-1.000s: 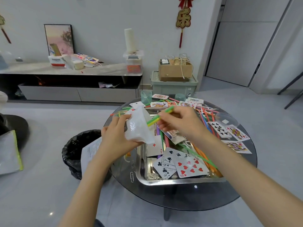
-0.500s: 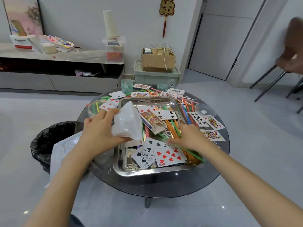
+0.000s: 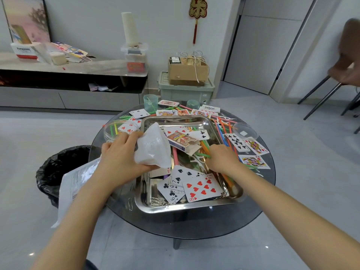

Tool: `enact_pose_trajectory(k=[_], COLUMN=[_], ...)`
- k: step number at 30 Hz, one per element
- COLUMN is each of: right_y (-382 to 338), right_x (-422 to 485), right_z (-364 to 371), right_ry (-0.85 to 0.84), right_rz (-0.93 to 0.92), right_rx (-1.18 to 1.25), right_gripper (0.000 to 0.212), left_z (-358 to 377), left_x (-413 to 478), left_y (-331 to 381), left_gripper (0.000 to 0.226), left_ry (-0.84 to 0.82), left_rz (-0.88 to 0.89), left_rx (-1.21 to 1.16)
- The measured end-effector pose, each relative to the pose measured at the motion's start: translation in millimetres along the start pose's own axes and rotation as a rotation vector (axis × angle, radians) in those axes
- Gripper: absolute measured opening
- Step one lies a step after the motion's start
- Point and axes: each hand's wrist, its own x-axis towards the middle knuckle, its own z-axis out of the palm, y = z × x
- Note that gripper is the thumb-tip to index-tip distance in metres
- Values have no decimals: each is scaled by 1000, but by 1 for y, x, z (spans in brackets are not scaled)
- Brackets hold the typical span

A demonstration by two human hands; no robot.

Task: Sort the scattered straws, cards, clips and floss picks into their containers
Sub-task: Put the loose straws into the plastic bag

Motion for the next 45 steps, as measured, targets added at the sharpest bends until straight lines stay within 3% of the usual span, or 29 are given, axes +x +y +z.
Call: enact_pose_trajectory(k=[4, 13, 18, 21, 24, 27, 34, 39, 45], right_y=[13, 56, 62, 65, 65, 64, 55, 55, 24], right_x=[-4, -18, -33, -49, -69, -80, -79, -73, -62], right_z=[-14, -52, -70, -79, -85, -83, -78, -82, -95], right_ry=[-21, -120, 4, 111, -105, -272, -264, -200, -259], right_rz=[39, 56, 9, -104, -252, -366, -409, -332, -445], right_rx=[65, 124, 154, 347, 653, 729, 635, 695, 395], right_gripper=[7, 7, 11, 15, 19, 17, 24, 21, 19], left_z=[1, 2, 4, 4, 5, 6, 4, -2, -1], left_x=[1, 2, 4, 5, 6, 7, 6, 5, 3], left_y=[-2, -1, -1, -2, -3, -5, -12, -16, -13], left_gripper=[94, 94, 93, 92, 91, 89, 88, 82, 89], left_ry=[6, -11, -8, -2, -2, 8, 0, 0, -39], left_rz=[-3, -28, -41, -47, -46, -48, -91, -110, -60], left_rx=[2, 0, -10, -27, -36, -65, -130, -153, -127])
